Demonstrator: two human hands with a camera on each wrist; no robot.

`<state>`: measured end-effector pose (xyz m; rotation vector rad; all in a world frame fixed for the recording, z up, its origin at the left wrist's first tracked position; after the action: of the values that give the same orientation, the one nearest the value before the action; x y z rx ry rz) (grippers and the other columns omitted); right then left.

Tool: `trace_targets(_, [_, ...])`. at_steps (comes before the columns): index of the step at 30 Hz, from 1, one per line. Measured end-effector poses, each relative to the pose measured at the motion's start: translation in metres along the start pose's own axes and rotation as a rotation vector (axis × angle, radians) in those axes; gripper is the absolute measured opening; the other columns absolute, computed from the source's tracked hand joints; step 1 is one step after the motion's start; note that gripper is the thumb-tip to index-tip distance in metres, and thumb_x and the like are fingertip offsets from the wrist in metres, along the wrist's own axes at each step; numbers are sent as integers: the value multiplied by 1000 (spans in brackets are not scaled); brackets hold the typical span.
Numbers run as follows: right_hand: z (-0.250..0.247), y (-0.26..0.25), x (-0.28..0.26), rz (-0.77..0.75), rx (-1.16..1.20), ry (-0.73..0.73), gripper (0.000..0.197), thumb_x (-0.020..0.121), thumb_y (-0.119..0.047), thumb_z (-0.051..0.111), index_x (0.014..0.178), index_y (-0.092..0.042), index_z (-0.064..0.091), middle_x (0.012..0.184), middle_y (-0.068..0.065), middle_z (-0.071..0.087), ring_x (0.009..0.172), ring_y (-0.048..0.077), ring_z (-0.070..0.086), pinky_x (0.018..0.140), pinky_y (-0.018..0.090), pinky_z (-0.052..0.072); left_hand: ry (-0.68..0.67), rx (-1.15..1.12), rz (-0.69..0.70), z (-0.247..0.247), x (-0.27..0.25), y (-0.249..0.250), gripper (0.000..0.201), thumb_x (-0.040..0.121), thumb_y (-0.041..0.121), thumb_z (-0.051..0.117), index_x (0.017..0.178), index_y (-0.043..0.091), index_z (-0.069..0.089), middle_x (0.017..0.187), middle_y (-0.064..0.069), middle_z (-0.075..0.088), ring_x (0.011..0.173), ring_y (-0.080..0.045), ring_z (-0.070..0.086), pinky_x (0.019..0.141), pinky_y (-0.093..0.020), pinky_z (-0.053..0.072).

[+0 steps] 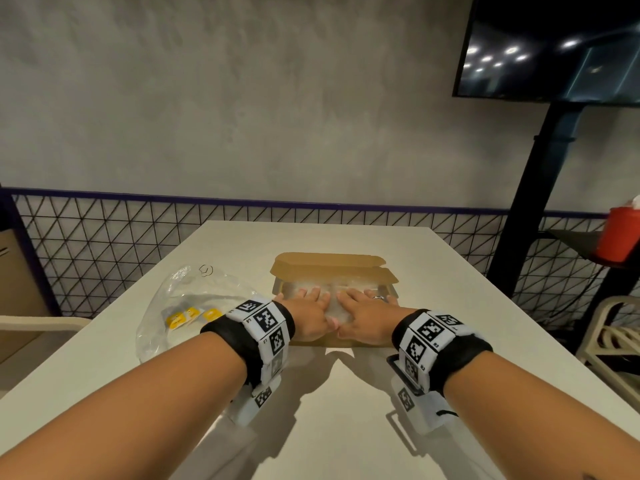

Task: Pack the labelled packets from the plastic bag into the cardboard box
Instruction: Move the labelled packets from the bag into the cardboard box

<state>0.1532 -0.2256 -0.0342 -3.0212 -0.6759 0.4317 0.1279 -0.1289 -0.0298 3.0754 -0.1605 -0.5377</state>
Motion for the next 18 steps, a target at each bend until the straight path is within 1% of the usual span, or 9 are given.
trace_targets(3, [3,-7,-9,-17,-15,-12,75,91,-58,36,150,-27,0,158,-4,-5,146,26,-5,116,53,2,-13,7,24,4,-7,4,67,99,48,22,150,17,-8,158,-3,-11,146,-23,-8,115,-52,0])
trace_targets(6, [3,-12,-17,-36,-9,-17,73,91,-56,38,149,-30,2,158,-4,0,145,28,-3,115,53,4,-40,7,59,10,-10,4,66,99,48,22,151,19,-6,158,-5,-11,146,-24,-9,117,-51,1])
trace_targets(9, [4,-15,-23,-37,-14,-25,73,92,-51,42,149,-30,2,159,-4,0,146,27,-3,116,51,5,-72,-19,86,11,-20,5,65,100,44,27,151,17,-2,158,-8,-9,146,-25,-7,119,-43,3])
trace_targets(11, [5,-16,-27,-29,-18,-35,74,93,-49,42,150,-26,1,159,-3,-3,146,27,-3,117,49,6,-72,-51,77,8,-28,2,66,100,41,30,151,15,-1,158,-7,-6,146,-22,0,118,-35,6])
trace_targets(12, [4,-18,-29,-32,-13,-39,74,93,-48,42,150,-24,2,159,-2,-3,146,28,-3,117,48,8,-66,-60,76,5,-32,1,66,99,41,32,151,14,1,158,-6,-2,146,-21,6,118,-33,9])
trace_targets(14, [1,-21,-34,-53,10,-40,74,94,-46,43,150,-20,4,159,1,-2,146,27,0,117,45,11,-45,-81,57,0,-38,-5,65,98,39,38,151,12,10,157,-5,15,142,-21,22,115,-32,20])
trace_targets(15, [-1,-22,-36,-66,28,-34,73,94,-45,44,150,-18,5,159,2,-1,146,26,2,118,42,12,-24,-100,41,-5,-41,-10,65,97,38,40,150,12,13,155,-5,23,140,-21,27,114,-31,24])
trace_targets(17, [-9,-23,-40,-89,76,-4,72,95,-42,45,150,-16,8,159,3,0,145,23,7,117,36,11,47,-148,21,-17,-45,-23,63,96,35,44,149,13,20,153,-6,28,139,-22,28,112,-30,24])
trace_targets(18, [-14,-23,-42,-96,98,24,71,95,-41,46,150,-16,9,159,3,2,145,22,9,116,35,11,83,-174,16,-24,-48,-31,59,96,32,46,148,13,25,151,-6,31,138,-22,30,111,-30,24])
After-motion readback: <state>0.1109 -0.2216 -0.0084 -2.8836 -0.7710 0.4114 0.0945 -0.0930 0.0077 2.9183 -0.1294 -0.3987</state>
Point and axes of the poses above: each hand's wrist, its own x-axis towards the middle knuckle, its own z-axis out of the palm, y = z × x, the point moved 8 cm from there along x, towards the middle knuckle
